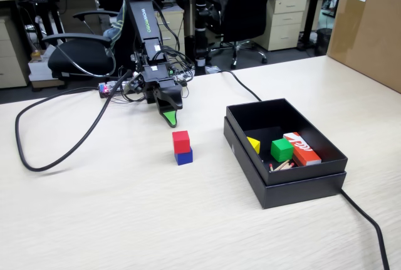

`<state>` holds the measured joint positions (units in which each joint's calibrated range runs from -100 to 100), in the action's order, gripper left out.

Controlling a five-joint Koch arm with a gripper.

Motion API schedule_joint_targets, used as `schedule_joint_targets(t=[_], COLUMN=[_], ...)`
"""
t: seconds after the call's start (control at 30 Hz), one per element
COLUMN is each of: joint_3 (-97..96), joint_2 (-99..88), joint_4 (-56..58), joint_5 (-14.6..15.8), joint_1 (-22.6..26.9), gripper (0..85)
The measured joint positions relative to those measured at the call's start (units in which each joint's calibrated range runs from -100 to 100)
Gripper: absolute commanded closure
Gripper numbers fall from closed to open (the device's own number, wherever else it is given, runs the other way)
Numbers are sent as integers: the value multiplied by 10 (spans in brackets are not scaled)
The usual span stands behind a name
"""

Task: Put the red cube on top of the blue cube

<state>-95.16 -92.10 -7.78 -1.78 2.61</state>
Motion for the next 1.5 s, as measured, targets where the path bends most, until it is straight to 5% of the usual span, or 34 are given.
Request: schedule_joint_targets(t=[1.5], joint_3=[-6], joint_2=[-12], joint_4=[0], joint_5=[0], joint_1=[-1], gripper=[372])
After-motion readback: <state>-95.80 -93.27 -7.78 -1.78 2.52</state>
